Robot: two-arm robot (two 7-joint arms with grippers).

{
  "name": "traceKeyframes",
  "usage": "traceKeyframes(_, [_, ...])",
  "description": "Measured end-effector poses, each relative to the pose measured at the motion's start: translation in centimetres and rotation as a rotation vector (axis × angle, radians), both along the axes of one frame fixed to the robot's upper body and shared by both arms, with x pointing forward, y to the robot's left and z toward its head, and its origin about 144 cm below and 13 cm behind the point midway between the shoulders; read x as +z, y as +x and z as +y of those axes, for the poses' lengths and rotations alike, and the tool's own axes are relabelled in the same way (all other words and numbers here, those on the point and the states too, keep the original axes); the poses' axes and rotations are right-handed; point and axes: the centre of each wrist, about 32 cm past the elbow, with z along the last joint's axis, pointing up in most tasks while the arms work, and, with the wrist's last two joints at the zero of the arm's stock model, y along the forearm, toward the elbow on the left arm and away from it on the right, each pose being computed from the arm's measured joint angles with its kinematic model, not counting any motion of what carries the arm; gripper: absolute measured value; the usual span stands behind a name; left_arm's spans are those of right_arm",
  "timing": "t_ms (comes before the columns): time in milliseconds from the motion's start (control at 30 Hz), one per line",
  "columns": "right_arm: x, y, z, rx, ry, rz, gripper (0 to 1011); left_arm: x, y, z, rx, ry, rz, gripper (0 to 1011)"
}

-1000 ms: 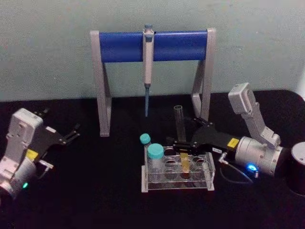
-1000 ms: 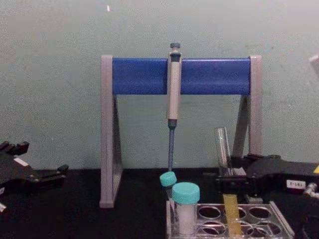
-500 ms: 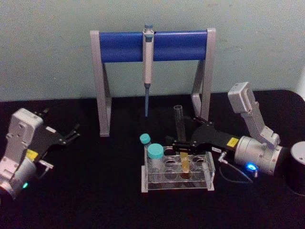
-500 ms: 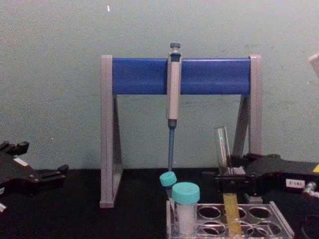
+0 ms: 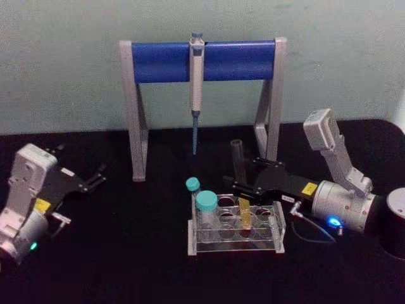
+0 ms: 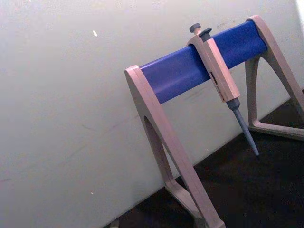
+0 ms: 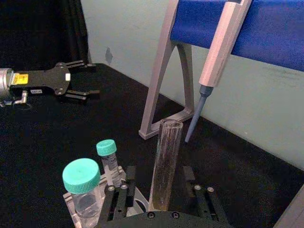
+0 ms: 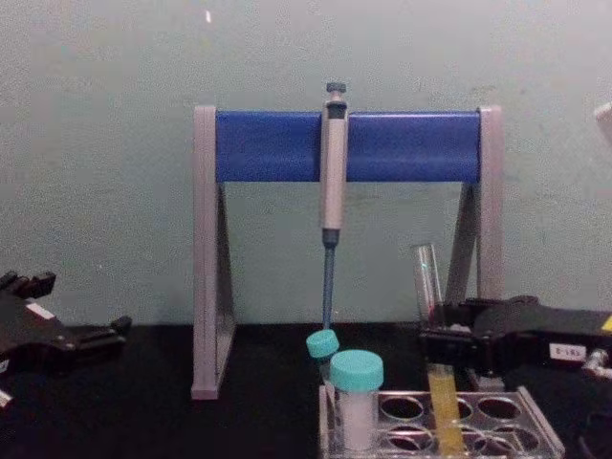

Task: Pick up the test tube from the test tube rack, shake it, then place it back into the test tube rack.

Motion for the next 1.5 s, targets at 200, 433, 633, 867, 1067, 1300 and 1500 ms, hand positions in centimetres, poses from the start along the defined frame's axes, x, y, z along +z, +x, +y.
traceKeyframes(200, [0.0, 0.0, 0.0, 0.000, 0.000, 0.000, 469, 0.0, 0.0, 0.0, 0.000, 0.000, 0.000, 1010])
traceKeyframes(433, [0.0, 0.0, 0.0, 0.000, 0.000, 0.000, 237, 0.0, 0.0, 0.0, 0.000, 0.000, 0.000, 1010])
traceKeyframes(633, [0.0, 0.0, 0.0, 0.000, 0.000, 0.000, 229, 0.0, 0.0, 0.0, 0.000, 0.000, 0.000, 1009])
traceKeyframes(867, [0.0, 0.0, 0.0, 0.000, 0.000, 0.000, 229, 0.0, 0.0, 0.0, 0.000, 0.000, 0.000, 1010])
traceKeyframes(1067, [-0.2, -0.1, 0.0, -0.002, 0.007, -0.003, 229, 0.0, 0.0, 0.0, 0.000, 0.000, 0.000, 1009])
traceKeyframes(1300, [-0.4, -0.7, -0.1, -0.013, 0.034, -0.039, 229, 0.0, 0.0, 0.0, 0.000, 0.000, 0.000, 1010])
traceKeyframes(1500, [-0.9, -1.6, -0.4, -0.033, 0.079, -0.083, 229, 0.0, 0.0, 0.0, 0.000, 0.000, 0.000, 1010])
